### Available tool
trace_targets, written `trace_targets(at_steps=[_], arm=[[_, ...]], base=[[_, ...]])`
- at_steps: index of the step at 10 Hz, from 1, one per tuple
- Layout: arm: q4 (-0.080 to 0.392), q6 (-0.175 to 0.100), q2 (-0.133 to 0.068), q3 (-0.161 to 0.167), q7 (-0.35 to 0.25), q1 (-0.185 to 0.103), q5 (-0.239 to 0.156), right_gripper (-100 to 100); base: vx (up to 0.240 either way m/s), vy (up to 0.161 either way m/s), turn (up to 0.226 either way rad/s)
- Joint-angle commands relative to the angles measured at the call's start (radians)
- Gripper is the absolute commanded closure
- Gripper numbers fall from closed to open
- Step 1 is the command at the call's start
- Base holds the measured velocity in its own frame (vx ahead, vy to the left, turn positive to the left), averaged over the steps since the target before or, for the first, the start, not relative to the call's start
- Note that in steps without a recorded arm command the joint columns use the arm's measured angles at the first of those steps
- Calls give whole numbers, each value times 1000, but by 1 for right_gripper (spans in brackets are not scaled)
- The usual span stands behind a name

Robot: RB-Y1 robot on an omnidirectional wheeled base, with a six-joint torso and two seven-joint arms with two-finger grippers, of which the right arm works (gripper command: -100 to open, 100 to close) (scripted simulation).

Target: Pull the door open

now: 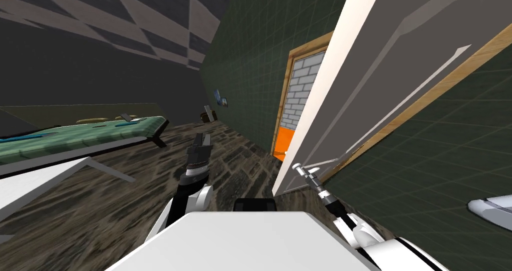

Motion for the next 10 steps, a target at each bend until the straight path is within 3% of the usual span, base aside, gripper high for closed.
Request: trace_targets(at_steps=[1, 5, 8, 9, 10], arm=[[-31, 24, 3, -1, 8, 14, -2, 100], [-44, 102, 36, -3, 39, -37, -13, 100], [-46, 112, 41, -3, 43, -43, -15, 100], [-51, 142, 53, -4, 55, -63, -19, 100], [-51, 142, 53, -4, 55, -63, -19, 100]], base=[[-123, -65, 57], [-197, -99, 147], [-95, -47, 37], [-112, -44, 123], [-130, -70, 124]])
